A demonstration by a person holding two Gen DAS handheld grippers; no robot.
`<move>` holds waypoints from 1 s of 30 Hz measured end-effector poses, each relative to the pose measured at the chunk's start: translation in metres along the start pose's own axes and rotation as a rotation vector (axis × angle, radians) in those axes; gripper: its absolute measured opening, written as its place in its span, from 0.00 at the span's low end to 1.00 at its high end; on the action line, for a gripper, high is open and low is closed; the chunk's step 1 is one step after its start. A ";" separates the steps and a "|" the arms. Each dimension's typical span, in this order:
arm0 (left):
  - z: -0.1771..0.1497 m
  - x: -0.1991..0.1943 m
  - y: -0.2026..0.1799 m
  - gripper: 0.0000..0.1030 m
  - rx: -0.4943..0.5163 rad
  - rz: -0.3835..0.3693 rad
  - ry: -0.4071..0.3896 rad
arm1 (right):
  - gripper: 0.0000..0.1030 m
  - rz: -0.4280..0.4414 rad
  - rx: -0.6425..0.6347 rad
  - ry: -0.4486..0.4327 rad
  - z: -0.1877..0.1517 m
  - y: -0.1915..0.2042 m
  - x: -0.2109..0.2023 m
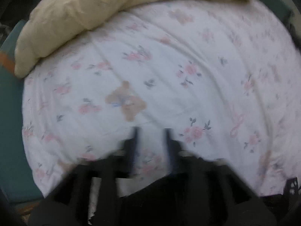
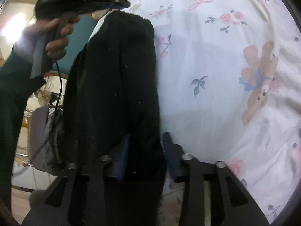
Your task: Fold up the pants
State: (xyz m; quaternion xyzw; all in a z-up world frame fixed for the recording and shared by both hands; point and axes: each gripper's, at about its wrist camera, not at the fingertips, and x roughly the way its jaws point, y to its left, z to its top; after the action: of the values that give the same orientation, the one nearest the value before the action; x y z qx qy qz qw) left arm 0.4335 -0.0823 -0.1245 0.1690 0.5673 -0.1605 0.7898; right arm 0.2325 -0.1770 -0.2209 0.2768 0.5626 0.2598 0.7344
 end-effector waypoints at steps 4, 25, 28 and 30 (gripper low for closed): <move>-0.035 -0.049 0.053 0.53 -0.100 0.005 -0.116 | 0.52 0.004 -0.010 -0.082 0.012 -0.001 -0.029; -0.144 -0.029 0.112 0.03 -0.228 -0.035 -0.123 | 0.52 -0.110 -0.169 -0.040 0.124 0.054 -0.009; -0.148 -0.009 0.110 0.05 -0.247 -0.012 -0.099 | 0.51 -0.237 -0.219 -0.013 0.119 0.056 0.018; -0.147 -0.001 0.106 0.08 -0.252 -0.010 -0.102 | 0.49 -0.355 -0.238 -0.042 0.120 0.050 0.032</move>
State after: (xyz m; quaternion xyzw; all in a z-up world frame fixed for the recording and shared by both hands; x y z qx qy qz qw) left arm 0.3563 0.0786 -0.1582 0.0571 0.5428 -0.1004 0.8319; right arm 0.3532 -0.1333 -0.1821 0.0900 0.5526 0.1853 0.8076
